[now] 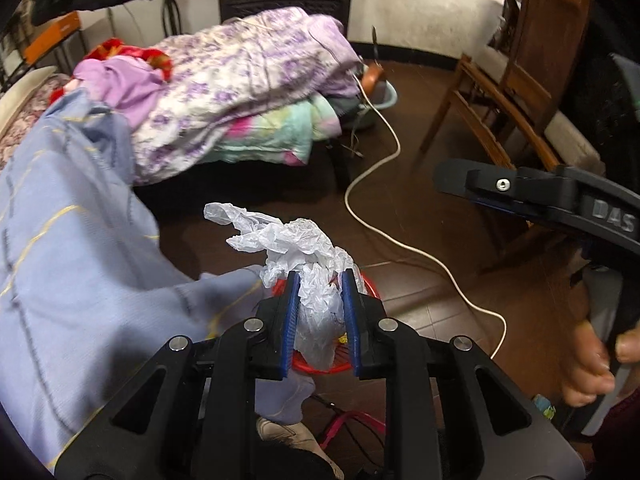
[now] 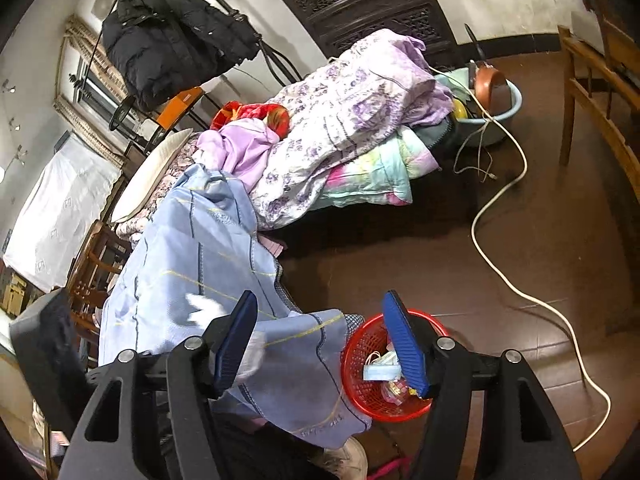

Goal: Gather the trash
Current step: 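Open the left tool to drop the white plastic bag into the wastebasket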

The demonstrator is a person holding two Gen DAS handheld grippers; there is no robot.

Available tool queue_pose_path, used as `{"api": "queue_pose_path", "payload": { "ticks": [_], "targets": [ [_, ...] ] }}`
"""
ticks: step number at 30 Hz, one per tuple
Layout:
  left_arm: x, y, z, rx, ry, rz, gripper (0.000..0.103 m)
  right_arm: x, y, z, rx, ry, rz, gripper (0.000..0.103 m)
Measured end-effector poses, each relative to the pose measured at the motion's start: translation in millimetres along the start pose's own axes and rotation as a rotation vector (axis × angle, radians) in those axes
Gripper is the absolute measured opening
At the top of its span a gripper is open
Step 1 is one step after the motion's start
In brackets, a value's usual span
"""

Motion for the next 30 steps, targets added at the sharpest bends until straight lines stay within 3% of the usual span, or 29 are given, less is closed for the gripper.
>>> {"api": "queue_pose_path", "payload": {
  "ticks": [10,12,13,15,17,23,30],
  "targets": [
    [-13,-2,-54,0.082,0.020,-0.018,0.026,-28,7,-3,0.012,0.015,-0.049,0.065],
    [-15,0,-59,0.100,0.021,-0.015,0.030,-32,8,-5,0.017,0.016,-0.057,0.065],
    [-14,0,-59,0.101,0.015,-0.017,0.038,-33,9,-6,0.019,0.015,-0.060,0.065],
    [-13,-2,-57,0.089,-0.002,-0.022,0.058,-33,9,-6,0.020,0.017,-0.058,0.064],
    [-13,-6,-49,0.059,-0.006,-0.024,0.065,-32,9,-6,0.015,0.019,-0.052,0.064],
    [-8,-15,-24,0.008,-0.023,-0.012,0.066,-21,7,2,0.002,0.023,-0.024,0.064],
    [10,-16,24,-0.081,-0.086,0.038,0.077,10,4,27,-0.017,0.021,0.066,0.065]
  ]
}}
Point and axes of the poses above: each gripper's, at about its wrist camera, not at the fingertips, and z roughly against the way its jaws point, x to its left, y to its underside, the point moved 10 cm from there along -z, roughly the way its jaws point, and after that the axes turned 4 degrees about z, right-handed, at the moved point
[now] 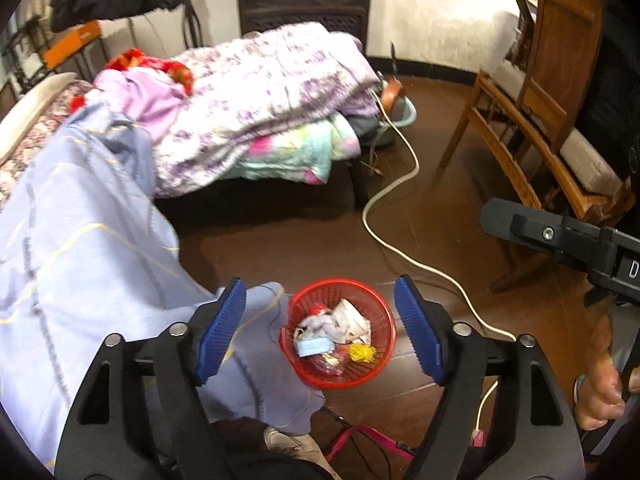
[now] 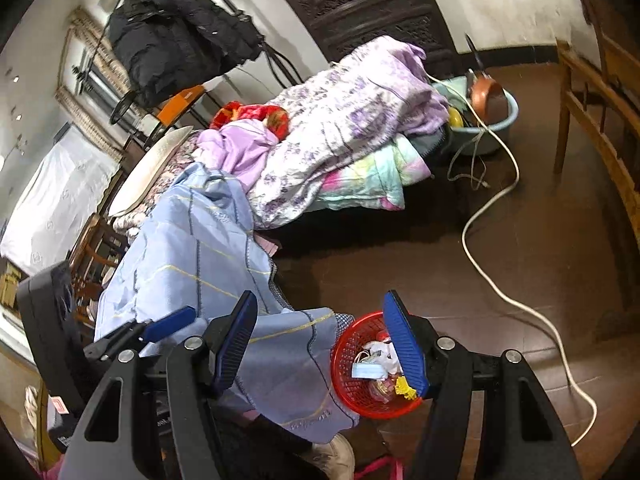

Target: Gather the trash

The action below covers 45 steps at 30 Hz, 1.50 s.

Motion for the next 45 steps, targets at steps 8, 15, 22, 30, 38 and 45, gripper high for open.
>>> {"api": "queue_pose_path", "payload": {
  "ticks": [8,15,22,30,38,45],
  "targets": [
    [6,12,58,-0.096,-0.098,0.026,0.085,36,5,36,-0.003,-0.009,0.133,0.068],
    [2,29,92,-0.148,-0.167,0.045,0.091,49,19,70,-0.012,0.031,0.240,0.075],
    [-5,48,102,-0.145,-0.204,0.076,0.093,33,44,76,0.045,0.090,0.270,0.081],
    [-16,64,82,-0.102,-0.229,0.059,0.094,6,73,63,0.115,0.120,0.238,0.083],
    [-14,83,28,0.000,-0.212,0.054,0.094,-22,97,32,0.193,0.179,0.221,0.083],
    [-13,94,-5,0.065,-0.179,0.058,0.094,-41,116,11,0.259,0.209,0.203,0.083]
  ]
}}
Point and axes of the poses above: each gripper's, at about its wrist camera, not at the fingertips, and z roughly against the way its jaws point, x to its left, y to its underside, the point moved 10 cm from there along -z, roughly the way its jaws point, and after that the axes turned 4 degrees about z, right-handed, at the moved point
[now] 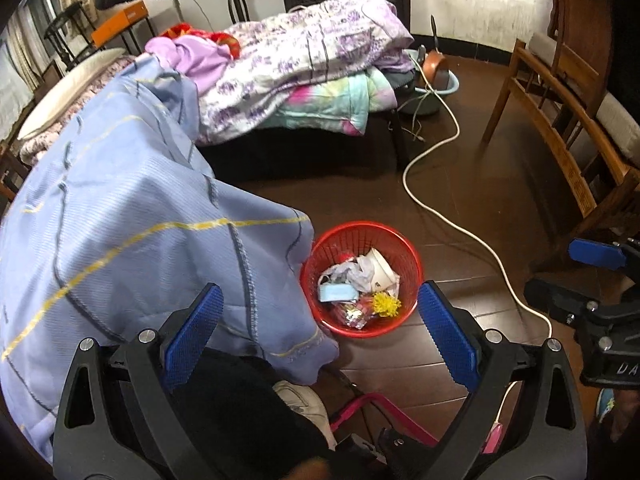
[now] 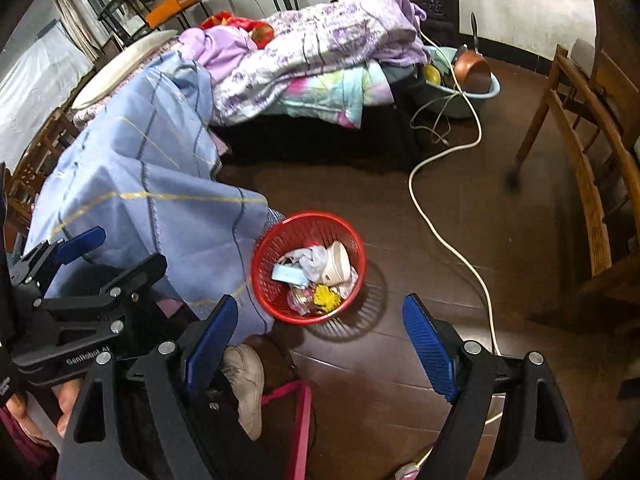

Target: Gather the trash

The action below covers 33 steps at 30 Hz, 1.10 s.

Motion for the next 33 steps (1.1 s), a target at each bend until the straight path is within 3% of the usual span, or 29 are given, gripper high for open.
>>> {"api": "queue_pose_path", "payload": {
  "ticks": [33],
  "targets": [
    [-5,-1,-3,-0.009,-0.028,-0.018,0.094,1,10,-14,0.039,-0.010,0.006,0.083]
  ]
}}
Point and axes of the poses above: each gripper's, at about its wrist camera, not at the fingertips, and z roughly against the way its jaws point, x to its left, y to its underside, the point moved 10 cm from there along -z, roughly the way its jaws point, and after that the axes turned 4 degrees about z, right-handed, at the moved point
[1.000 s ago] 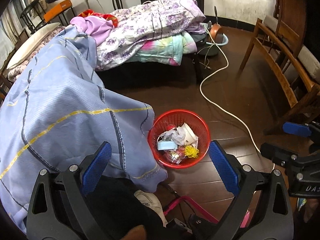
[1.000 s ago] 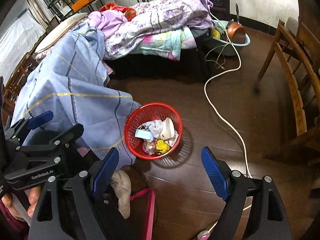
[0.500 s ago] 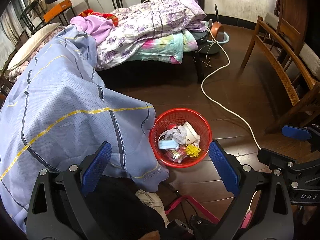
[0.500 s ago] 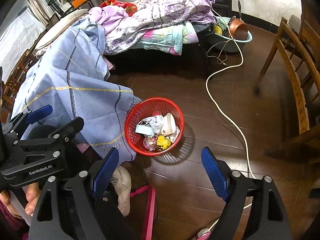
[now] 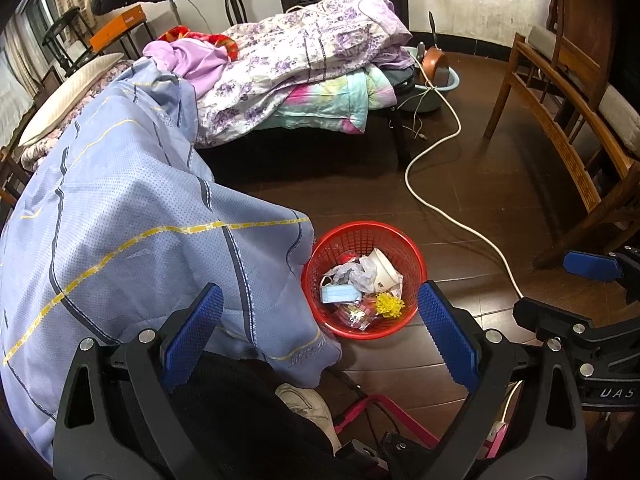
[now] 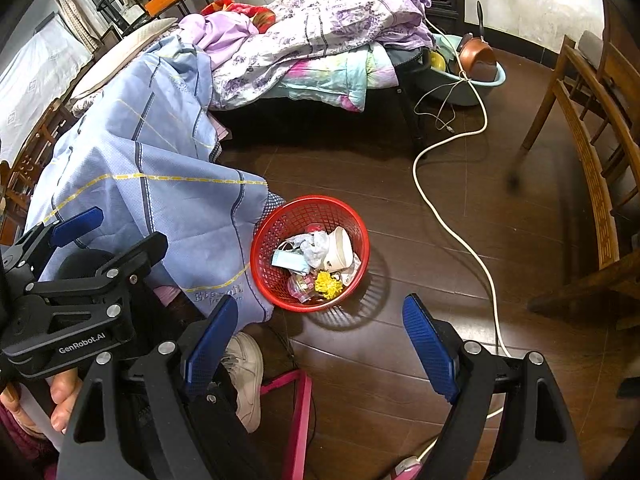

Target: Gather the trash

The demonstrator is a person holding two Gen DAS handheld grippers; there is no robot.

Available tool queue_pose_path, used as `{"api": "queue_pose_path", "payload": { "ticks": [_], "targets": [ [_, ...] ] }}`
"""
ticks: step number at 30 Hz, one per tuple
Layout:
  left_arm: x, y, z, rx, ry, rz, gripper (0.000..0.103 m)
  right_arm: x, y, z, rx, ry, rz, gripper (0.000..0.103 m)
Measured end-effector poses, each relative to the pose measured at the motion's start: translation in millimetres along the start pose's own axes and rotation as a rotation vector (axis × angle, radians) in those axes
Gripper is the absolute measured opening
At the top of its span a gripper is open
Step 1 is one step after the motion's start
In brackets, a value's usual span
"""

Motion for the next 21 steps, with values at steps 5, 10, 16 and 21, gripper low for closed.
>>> {"api": "queue_pose_path", "payload": {
  "ticks": [5,10,16,21],
  "targets": [
    [-0.9,0.1,0.9,0.003,0.000,0.000,0.094,1.6,-1.8,1.7,-0.003,0.000,0.004,0.083],
    [-0.9,0.0,0.9,0.004,0.002,-0.001,0.094,2.3,-4.0,4.1,-0.007,-0.001,0.007,0.083],
    [-1.9,1.7,1.0,0.009,0.004,-0.011,0.094,2.2,-3.9,4.0,-0.007,0.000,0.006,0.083],
    [-2.8,1.6,1.7,0.010,0.008,-0.006,0.094,2.0,-4.0,3.9,-0.007,-0.001,0.007,0.083]
  ]
}}
Point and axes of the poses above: each gripper's, at about its wrist camera, not at the fingertips, and z roughly against the way its jaws point, x to its left, y to its underside, the point moved 10 cm from there along -z, roughly the way its jaws point, and after that the axes turned 4 degrees about z, right-handed, at the moved point
